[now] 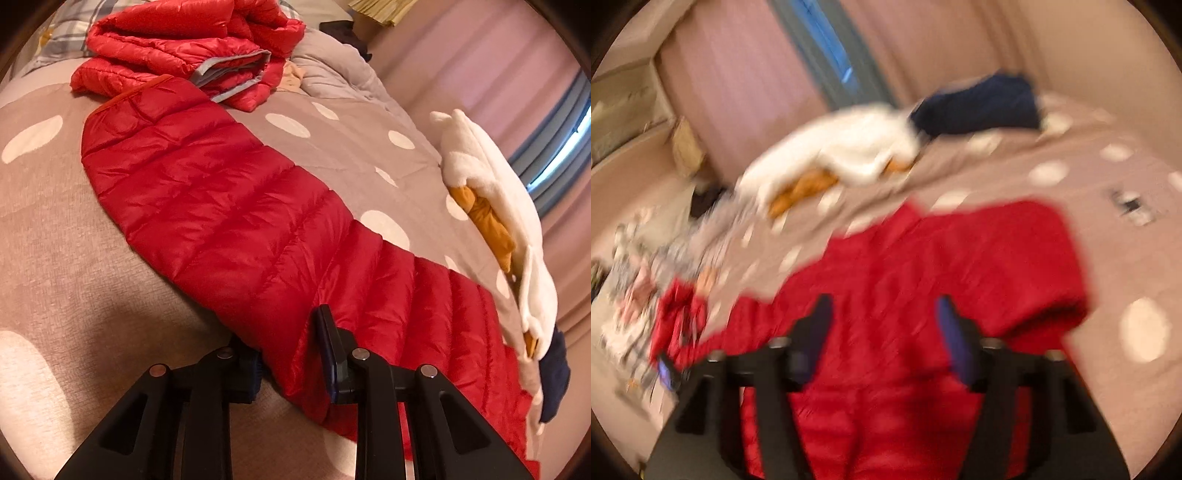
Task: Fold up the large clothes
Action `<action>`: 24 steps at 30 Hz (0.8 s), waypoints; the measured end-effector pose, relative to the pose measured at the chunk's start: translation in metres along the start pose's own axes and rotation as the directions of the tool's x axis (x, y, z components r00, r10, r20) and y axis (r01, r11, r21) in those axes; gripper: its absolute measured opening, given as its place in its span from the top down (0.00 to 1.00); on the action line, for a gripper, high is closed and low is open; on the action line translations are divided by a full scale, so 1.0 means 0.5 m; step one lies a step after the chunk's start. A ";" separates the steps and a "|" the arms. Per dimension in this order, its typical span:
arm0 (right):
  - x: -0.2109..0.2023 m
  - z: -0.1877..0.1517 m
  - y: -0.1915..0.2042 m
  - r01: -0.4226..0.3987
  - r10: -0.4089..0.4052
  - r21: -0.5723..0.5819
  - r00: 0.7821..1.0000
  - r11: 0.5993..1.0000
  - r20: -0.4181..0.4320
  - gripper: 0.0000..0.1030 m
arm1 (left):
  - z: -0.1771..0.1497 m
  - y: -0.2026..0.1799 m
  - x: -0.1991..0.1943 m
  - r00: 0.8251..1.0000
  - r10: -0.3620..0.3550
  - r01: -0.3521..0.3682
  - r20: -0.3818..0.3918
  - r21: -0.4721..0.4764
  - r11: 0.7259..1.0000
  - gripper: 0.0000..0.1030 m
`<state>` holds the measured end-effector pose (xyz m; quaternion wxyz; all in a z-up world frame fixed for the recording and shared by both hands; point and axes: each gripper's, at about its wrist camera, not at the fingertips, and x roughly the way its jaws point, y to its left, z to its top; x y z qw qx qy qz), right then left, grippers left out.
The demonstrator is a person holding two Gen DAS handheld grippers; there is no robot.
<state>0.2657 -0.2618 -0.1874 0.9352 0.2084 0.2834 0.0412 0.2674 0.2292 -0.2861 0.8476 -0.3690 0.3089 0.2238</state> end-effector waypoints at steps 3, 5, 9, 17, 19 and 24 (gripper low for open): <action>-0.054 0.044 -0.115 0.166 -0.189 0.174 0.974 0.971 0.125 0.35 | 0.000 0.001 0.000 1.000 -0.002 0.002 0.001 -0.002 1.000 0.75; -0.050 0.058 -0.198 0.314 -0.348 0.274 0.933 0.909 0.087 0.57 | 0.000 0.000 0.001 1.000 -0.003 0.003 -0.001 -0.005 1.000 0.75; 0.029 0.021 -0.334 0.261 -0.241 0.446 0.965 0.856 -0.102 0.77 | -0.001 -0.005 0.003 1.000 0.012 -0.012 0.006 0.007 1.000 0.75; 0.215 -0.032 -0.102 0.298 -0.313 -0.100 0.918 0.949 -0.241 0.78 | 0.002 0.010 0.003 1.000 -0.014 0.014 0.006 -0.009 1.000 0.75; 0.187 -0.016 -0.105 0.188 -0.183 0.002 0.957 0.982 -0.223 0.82 | 0.001 0.008 0.002 1.000 -0.010 0.010 0.007 -0.005 1.000 0.75; 0.140 0.015 -0.159 0.279 -0.263 0.122 0.956 0.952 -0.130 0.54 | -0.001 0.003 0.001 1.000 0.002 -0.002 0.011 0.008 1.000 0.75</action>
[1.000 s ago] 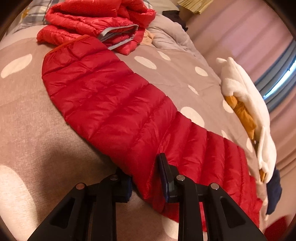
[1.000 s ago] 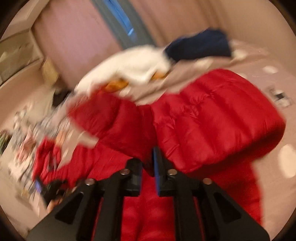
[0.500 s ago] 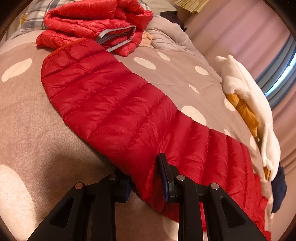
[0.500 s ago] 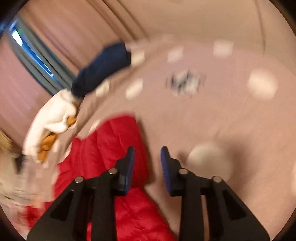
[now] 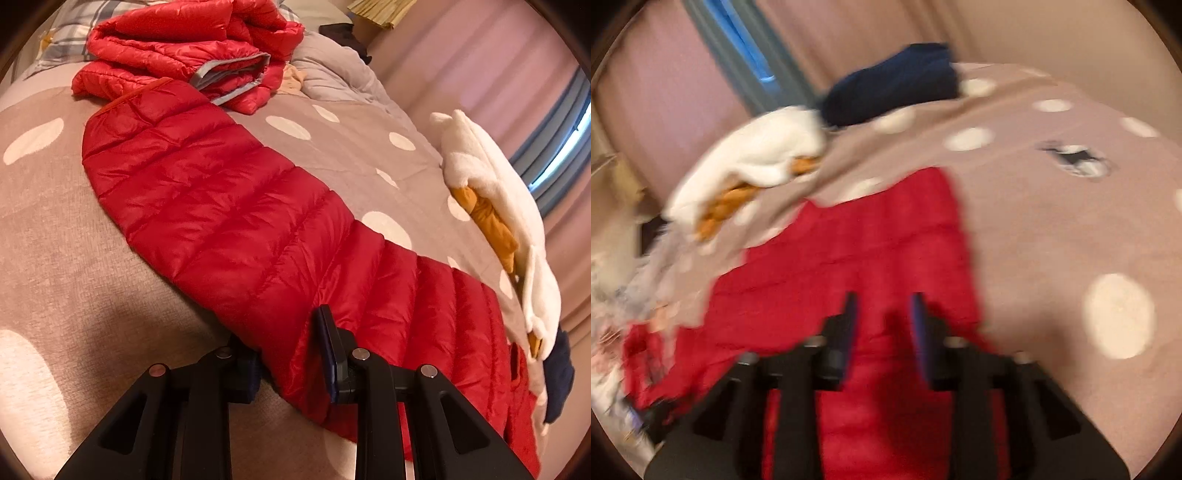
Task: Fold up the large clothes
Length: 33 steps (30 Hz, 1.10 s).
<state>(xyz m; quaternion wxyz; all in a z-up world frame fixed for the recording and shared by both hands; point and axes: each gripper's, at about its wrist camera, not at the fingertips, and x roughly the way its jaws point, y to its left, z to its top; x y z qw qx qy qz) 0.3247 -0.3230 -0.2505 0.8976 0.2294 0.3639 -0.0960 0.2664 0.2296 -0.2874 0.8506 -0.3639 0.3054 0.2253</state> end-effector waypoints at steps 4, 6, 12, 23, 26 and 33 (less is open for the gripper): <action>0.092 -0.032 -0.018 0.143 -0.151 -0.076 0.983 0.987 -0.103 0.54 | 0.003 -0.008 -0.004 1.000 0.022 -0.022 -0.001 0.016 1.000 0.75; 0.064 -0.008 -0.007 0.105 -0.116 -0.099 0.987 0.990 -0.110 0.55 | 0.005 -0.021 -0.008 0.999 0.039 -0.040 0.008 0.044 0.998 0.75; 0.005 -0.003 -0.045 0.073 -0.073 0.025 0.997 0.997 -0.016 0.53 | 0.009 -0.087 -0.068 0.993 0.014 -0.035 0.115 0.181 0.983 0.78; -0.064 -0.017 -0.160 0.110 -0.115 0.176 0.993 0.978 0.017 0.53 | -0.106 -0.251 -0.202 0.972 -0.181 0.093 0.153 0.457 0.884 0.78; -0.067 -0.018 -0.161 0.095 -0.099 0.180 0.995 0.979 0.014 0.53 | -0.169 -0.310 -0.228 0.963 -0.225 0.101 0.149 0.576 0.811 0.78; -0.061 -0.024 -0.170 0.015 -0.014 0.266 1.000 0.964 -0.006 0.53 | -0.326 -0.421 -0.294 0.902 -0.419 0.355 -0.107 0.737 0.575 0.78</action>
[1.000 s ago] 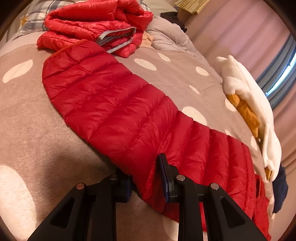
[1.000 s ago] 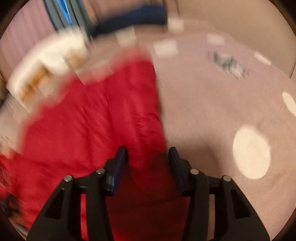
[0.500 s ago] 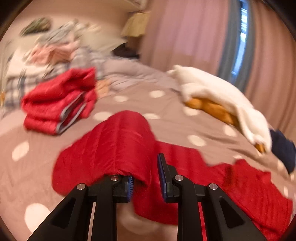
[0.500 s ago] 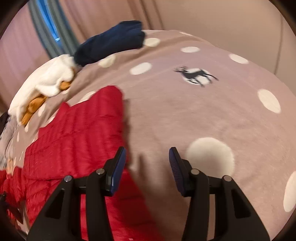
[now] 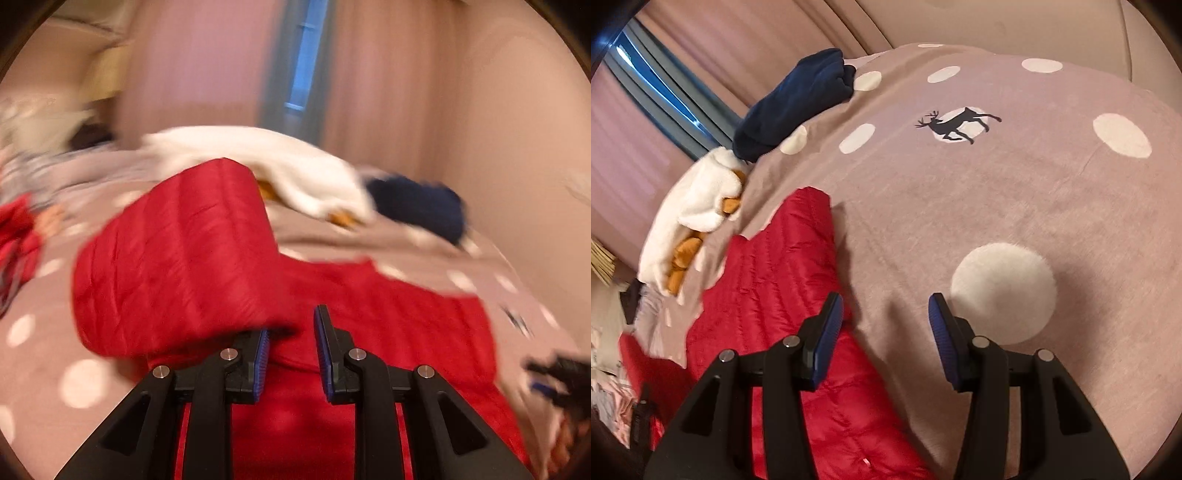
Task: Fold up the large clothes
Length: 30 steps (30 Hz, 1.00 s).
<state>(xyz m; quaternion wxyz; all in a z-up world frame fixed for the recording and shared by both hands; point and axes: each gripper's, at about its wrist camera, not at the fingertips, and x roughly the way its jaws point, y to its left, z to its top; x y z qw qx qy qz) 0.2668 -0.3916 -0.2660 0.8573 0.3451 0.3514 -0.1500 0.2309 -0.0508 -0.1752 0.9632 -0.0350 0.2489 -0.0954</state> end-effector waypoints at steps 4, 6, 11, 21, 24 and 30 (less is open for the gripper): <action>-0.006 -0.006 0.017 0.053 -0.052 -0.061 0.998 0.997 0.020 0.53 | -0.046 -0.064 0.040 0.987 0.064 -0.049 -0.145 0.101 0.994 0.66; -0.006 -0.005 0.015 0.060 -0.059 -0.057 0.998 0.997 0.014 0.52 | -0.051 -0.061 0.044 0.978 0.134 -0.122 -0.160 0.085 0.989 0.51; -0.004 -0.001 0.002 0.023 -0.023 -0.012 1.000 1.000 -0.004 0.52 | -0.025 -0.046 -0.010 0.975 0.204 -0.200 -0.083 0.057 0.978 0.30; -0.011 -0.011 0.020 0.004 -0.004 -0.024 1.000 1.000 -0.011 0.51 | -0.009 0.060 -0.102 0.906 0.421 -0.417 0.033 -0.096 0.904 0.16; -0.015 -0.020 0.043 0.009 -0.009 -0.064 1.000 0.998 -0.007 0.51 | -0.015 0.135 -0.108 0.875 0.484 -0.481 -0.035 -0.191 0.856 0.16; -0.031 -0.076 0.174 -0.073 0.068 -0.304 0.997 0.950 -0.026 0.33 | -0.103 0.288 -0.045 0.852 0.461 -0.521 -0.249 -0.325 0.789 0.24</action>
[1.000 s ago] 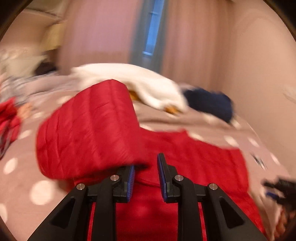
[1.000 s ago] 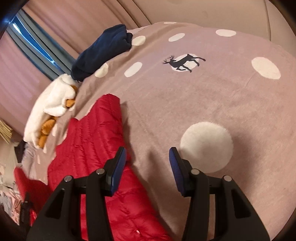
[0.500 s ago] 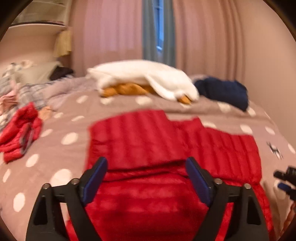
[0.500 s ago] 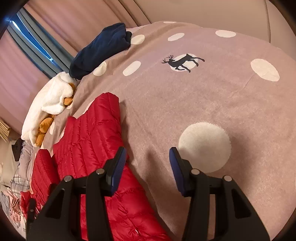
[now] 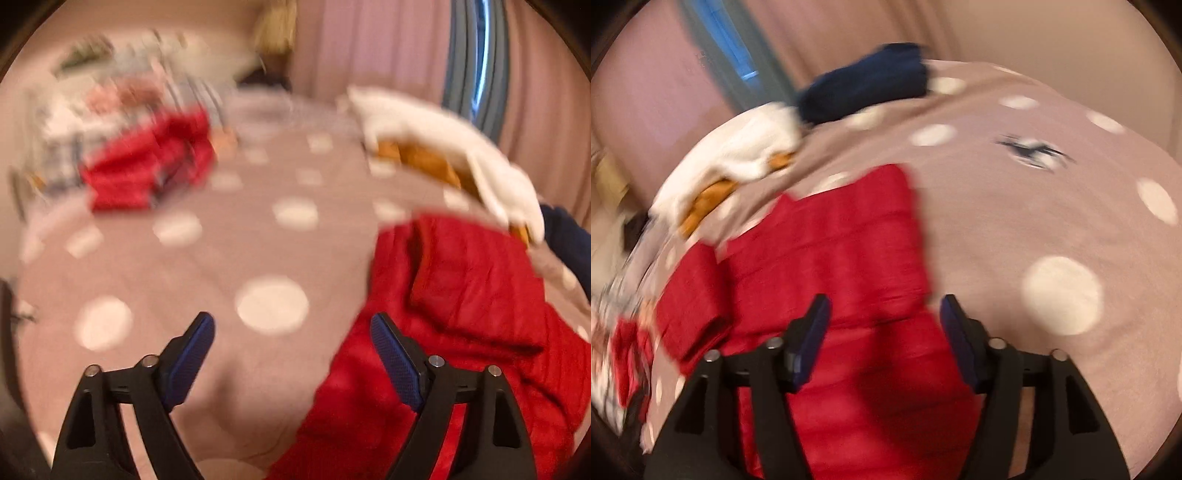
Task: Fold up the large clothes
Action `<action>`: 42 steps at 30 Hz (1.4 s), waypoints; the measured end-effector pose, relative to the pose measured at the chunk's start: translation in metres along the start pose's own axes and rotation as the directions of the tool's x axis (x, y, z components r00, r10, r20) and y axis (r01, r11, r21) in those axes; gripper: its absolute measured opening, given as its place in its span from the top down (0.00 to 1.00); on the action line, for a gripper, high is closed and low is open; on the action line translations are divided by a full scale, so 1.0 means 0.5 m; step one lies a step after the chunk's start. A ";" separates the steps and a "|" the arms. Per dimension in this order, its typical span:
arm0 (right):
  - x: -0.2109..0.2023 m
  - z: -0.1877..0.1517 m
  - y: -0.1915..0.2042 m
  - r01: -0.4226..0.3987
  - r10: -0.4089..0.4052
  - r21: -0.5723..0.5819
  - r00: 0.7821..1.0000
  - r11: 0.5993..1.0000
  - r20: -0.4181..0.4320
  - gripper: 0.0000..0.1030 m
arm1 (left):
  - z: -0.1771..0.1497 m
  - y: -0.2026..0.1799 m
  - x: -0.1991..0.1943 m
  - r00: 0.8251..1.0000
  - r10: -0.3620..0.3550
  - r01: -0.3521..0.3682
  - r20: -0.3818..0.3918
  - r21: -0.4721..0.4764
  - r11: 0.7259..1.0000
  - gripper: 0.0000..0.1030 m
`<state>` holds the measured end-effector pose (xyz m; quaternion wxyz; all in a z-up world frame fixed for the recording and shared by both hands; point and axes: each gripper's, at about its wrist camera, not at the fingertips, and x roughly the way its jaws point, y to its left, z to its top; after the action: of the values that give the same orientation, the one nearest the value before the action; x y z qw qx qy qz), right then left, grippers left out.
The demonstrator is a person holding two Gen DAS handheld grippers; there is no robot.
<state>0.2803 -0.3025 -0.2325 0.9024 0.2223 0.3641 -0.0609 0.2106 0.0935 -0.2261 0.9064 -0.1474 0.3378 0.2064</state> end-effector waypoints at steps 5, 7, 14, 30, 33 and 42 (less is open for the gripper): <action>0.001 -0.030 0.123 -0.116 0.110 -0.148 0.993 0.982 -0.049 0.32 | -0.013 -0.004 0.104 0.979 -0.126 0.130 -0.160 0.014 0.991 0.32; 0.006 -0.034 0.171 -0.141 0.134 -0.184 0.990 0.973 -0.052 0.24 | -0.017 -0.001 0.136 0.968 -0.169 0.169 -0.187 -0.012 0.985 0.34; 0.107 -0.058 0.406 -0.256 0.219 -0.366 0.965 0.895 -0.142 0.09 | 0.001 0.015 0.156 0.976 -0.162 0.147 -0.142 -0.110 0.983 0.39; 0.154 0.061 0.234 -0.137 0.134 -0.065 0.990 0.988 -0.051 0.85 | 0.003 0.021 0.163 0.979 -0.141 0.128 -0.146 -0.093 0.987 0.39; 0.123 0.105 0.090 0.086 -0.083 0.072 0.996 0.994 -0.031 0.48 | 0.004 0.015 0.163 0.981 -0.121 0.110 -0.153 -0.074 0.991 0.39; 0.032 0.130 -0.085 -0.035 0.016 0.203 0.995 0.979 0.098 0.42 | 0.060 0.044 0.077 0.967 -0.254 0.248 -0.021 -0.159 0.956 0.39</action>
<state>0.3213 -0.3685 -0.2173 0.8920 0.3152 0.3092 -0.0969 0.2432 0.1355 -0.2331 0.9039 -0.2633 0.3177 0.1123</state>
